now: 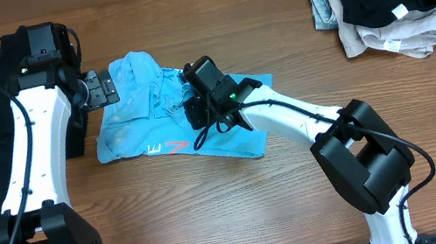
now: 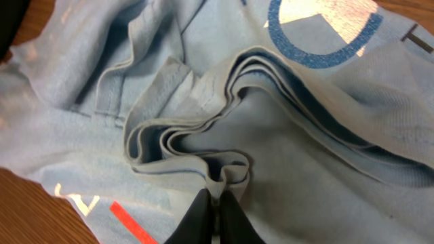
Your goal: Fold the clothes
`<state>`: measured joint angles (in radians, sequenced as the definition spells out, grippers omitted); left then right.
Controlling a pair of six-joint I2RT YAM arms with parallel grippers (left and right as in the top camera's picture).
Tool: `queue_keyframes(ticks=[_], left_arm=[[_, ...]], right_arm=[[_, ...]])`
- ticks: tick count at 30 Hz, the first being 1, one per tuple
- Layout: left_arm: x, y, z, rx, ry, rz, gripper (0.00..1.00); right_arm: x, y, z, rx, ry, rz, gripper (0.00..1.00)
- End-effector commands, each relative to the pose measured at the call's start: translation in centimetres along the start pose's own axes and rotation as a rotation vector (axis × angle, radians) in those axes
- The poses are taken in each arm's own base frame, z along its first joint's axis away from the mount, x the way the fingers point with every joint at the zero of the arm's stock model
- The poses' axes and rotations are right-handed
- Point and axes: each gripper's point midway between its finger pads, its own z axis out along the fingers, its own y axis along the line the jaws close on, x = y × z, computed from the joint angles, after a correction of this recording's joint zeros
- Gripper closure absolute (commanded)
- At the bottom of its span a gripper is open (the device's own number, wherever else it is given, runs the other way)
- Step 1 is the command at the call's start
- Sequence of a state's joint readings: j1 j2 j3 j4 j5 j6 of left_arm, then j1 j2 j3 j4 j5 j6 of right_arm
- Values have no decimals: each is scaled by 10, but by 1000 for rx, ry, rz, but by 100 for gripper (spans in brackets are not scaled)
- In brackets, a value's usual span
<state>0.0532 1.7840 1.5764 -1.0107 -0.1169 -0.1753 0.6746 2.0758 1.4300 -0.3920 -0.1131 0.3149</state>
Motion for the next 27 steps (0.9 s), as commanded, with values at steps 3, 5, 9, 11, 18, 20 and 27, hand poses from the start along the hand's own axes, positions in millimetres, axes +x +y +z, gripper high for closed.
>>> queue_keyframes(ticks=[3, 5, 9, 11, 18, 20, 27], left_arm=[[-7, 3, -11, -2, -33, 14, 0], [-7, 3, -11, -3, -33, 14, 0], [-7, 3, -11, -3, -33, 14, 0], [-7, 3, -11, -2, -34, 14, 0], [-10, 3, -11, -1, -44, 12, 0], [-11, 3, -11, 0, -50, 12, 0], [-12, 3, -11, 0, -52, 12, 0]], right_arm=[[10, 16, 5, -96, 50, -5, 96], [18, 32, 3, -160, 88, -12, 96], [43, 60, -2, -204, 179, -43, 96], [54, 68, -4, -203, 218, -56, 96], [31, 88, -31, -227, 203, -117, 40], [11, 88, -43, -229, 164, -113, 32], [-46, 46, -68, -149, 52, 25, 30]])
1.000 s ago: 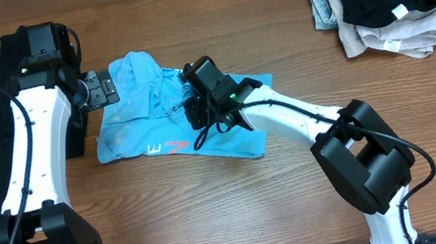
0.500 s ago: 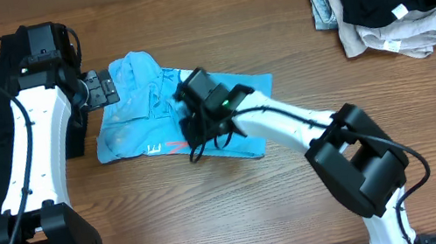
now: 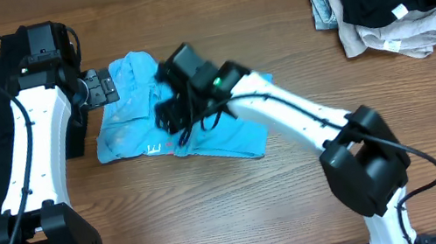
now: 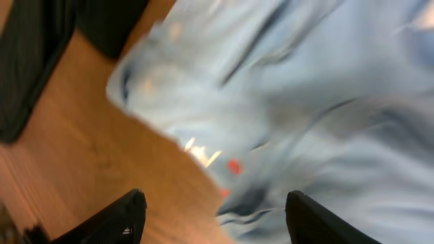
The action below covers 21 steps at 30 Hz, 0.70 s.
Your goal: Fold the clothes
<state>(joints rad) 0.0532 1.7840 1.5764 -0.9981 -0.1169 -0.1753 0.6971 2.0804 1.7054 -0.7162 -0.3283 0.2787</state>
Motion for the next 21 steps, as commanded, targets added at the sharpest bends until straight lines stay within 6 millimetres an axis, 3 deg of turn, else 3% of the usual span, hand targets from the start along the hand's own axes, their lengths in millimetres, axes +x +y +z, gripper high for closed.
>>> queue_keyframes(ticks=[1, 6, 11, 21], left_arm=[[-9, 3, -11, -2, -39, 13, 0], [-10, 3, -11, -1, -43, 12, 0], [-11, 3, -11, 0, -50, 12, 0], [-11, 3, -11, 0, -50, 12, 0]], right_arm=[[-31, -26, -31, 61, -100, 95, 30], [-42, -78, -39, 165, -144, 197, 36], [-38, -111, -27, 231, -130, 261, 38], [-15, -135, 7, 264, -46, 345, 45]])
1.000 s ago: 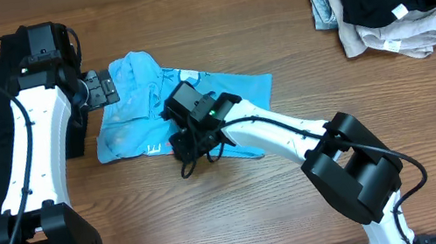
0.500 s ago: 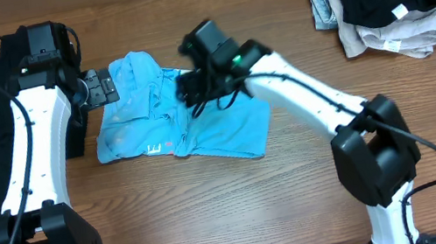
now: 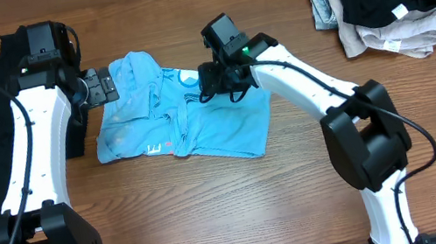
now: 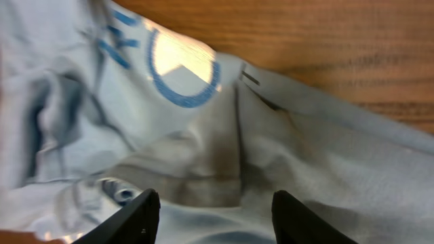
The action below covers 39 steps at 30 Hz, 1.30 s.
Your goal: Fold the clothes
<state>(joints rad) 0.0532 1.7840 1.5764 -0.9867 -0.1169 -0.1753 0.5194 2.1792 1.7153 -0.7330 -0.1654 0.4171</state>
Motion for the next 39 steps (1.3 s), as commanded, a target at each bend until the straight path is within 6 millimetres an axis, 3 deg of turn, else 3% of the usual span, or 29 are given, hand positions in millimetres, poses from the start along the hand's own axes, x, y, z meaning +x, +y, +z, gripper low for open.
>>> queue_keyframes(ticks=[1, 5, 8, 15, 23, 29, 30, 31, 33, 34, 39], left_arm=[[-9, 3, -11, -2, -38, 13, 0], [-9, 3, -11, -2, -39, 13, 0], [-9, 3, -11, -2, -39, 13, 0], [-10, 3, -11, -1, -42, 13, 0], [-10, 3, -11, -1, -43, 12, 0], [-13, 2, -11, 1, -55, 11, 0], [-13, 2, -11, 1, -55, 11, 0], [-13, 2, -11, 1, -56, 11, 0], [-13, 2, -11, 1, -58, 11, 0], [-13, 2, -11, 1, -58, 11, 0], [-13, 2, -11, 2, -58, 11, 0]], right_arm=[[-1, -3, 8, 17, 2, 27, 46], [2, -4, 13, 20, 11, 25, 65], [4, -2, 17, 19, 13, 21, 74], [-4, 18, 20, -34, -37, -14, 96], [-11, 62, 19, -163, -95, -78, 96], [-37, 121, 4, -350, -252, -161, 96], [-39, 126, 3, -362, -268, -169, 94], [-42, 130, 1, -373, -283, -175, 76], [-43, 132, -1, -377, -288, -178, 16], [-42, 131, -3, -374, -282, -175, 0], [-40, 95, -22, -287, -196, -105, 0]])
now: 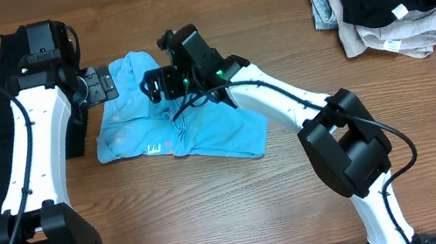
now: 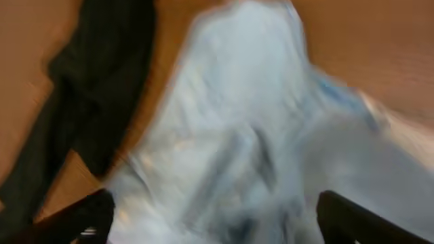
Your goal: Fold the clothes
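Note:
A light blue shirt (image 1: 201, 129) lies crumpled on the wooden table, with printed letters near its front edge. My right gripper (image 1: 156, 88) hovers over the shirt's upper middle. In the blurred right wrist view the right gripper (image 2: 217, 227) is open, its fingers (image 2: 85, 217) set wide apart over the pale blue shirt (image 2: 244, 135), with nothing between them. My left gripper (image 1: 101, 85) sits at the shirt's upper left corner. Its jaws cannot be made out from overhead.
A black garment lies along the table's left side under the left arm, and shows as the black garment (image 2: 95, 81) in the wrist view. A pile of grey and black clothes sits at the back right.
My right gripper, still open, has moved from the shirt's upper right edge leftwards to over its upper middle. The left arm and the shirt look unchanged.
My right gripper was first shut on a bunched fold in the middle of the shirt. Then it was open over the shirt's lower left, with the fold let go. After that it was at the upper right edge, and now it is over the upper middle. The left arm stayed put.

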`<state>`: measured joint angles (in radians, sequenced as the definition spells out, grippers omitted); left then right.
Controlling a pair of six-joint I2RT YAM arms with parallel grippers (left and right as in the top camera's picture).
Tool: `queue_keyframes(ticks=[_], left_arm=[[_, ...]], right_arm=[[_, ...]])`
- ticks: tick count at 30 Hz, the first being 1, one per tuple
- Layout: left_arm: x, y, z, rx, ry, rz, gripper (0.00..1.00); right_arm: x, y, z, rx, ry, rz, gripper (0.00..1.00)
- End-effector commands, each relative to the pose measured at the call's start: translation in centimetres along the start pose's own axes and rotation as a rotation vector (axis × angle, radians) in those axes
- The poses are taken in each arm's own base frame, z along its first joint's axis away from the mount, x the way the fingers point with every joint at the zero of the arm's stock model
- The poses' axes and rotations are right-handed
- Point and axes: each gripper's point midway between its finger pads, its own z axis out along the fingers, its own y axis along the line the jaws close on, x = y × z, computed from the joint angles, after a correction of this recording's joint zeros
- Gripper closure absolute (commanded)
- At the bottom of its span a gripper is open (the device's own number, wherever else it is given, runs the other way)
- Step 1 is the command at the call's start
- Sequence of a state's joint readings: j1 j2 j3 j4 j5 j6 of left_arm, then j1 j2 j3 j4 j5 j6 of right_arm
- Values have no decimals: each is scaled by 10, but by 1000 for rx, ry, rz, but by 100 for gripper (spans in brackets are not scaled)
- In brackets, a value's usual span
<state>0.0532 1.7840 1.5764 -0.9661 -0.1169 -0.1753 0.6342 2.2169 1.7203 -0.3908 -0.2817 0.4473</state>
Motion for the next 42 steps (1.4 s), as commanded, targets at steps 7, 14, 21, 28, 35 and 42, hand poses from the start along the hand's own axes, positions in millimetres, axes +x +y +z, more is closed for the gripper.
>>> queue_keyframes(ticks=[7, 14, 21, 28, 35, 42], left_arm=[[-8, 3, -11, -1, -35, 13, 0], [-10, 3, -11, 0, -42, 12, 0], [-10, 3, -11, 0, -44, 12, 0], [-10, 2, -11, 6, -43, 12, 0], [-10, 1, -11, 10, -41, 12, 0], [-7, 1, -11, 9, -31, 14, 0]], right_arm=[[11, -79, -117, 261, 177, 246, 0], [59, -152, -149, 455, 335, 401, 3], [99, -171, -138, 469, 410, 456, 35], [106, -167, -123, 394, 405, 468, 41], [108, -170, -116, 388, 390, 457, 62], [120, -167, -111, 385, 414, 439, 71]])
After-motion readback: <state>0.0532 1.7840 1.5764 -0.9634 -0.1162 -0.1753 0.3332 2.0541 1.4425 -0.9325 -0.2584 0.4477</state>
